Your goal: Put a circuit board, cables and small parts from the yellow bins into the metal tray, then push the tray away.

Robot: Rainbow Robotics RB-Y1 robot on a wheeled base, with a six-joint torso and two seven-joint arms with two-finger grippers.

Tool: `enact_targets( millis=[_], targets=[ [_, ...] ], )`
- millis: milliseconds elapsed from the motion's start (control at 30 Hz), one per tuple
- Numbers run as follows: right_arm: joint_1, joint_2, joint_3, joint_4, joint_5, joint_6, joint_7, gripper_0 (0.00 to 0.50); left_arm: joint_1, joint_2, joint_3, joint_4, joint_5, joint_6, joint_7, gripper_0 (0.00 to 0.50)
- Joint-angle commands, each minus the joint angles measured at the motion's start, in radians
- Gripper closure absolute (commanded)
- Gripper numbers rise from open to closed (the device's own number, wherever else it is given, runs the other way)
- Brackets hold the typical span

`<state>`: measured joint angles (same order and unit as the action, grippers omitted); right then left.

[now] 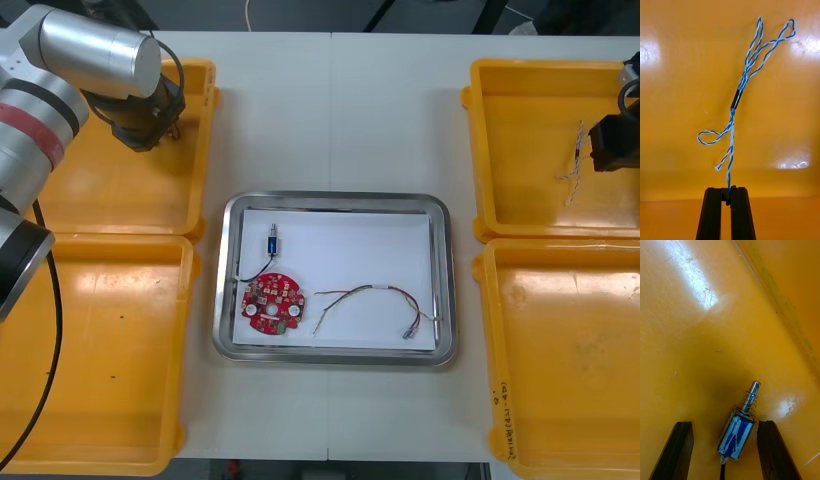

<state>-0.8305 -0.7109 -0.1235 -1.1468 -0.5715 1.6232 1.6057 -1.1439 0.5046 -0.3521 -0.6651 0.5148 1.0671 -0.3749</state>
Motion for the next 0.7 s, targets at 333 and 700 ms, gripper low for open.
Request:
enact_targets(
  millis=[333,700],
  targets=[
    [0.074,0.024,-0.05,-0.143,0.016,0.037,-0.064,0.5,-0.043,-0.021,-0.014,0.002,-0.001,-0.006,0.03,0.5],
    [0.091,0.073,-0.105,-0.174,0.051,0.07,-0.07,0.5,-0.043,-0.018,-0.013,-0.001,0.004,0.016,0.024,0.5]
  ],
)
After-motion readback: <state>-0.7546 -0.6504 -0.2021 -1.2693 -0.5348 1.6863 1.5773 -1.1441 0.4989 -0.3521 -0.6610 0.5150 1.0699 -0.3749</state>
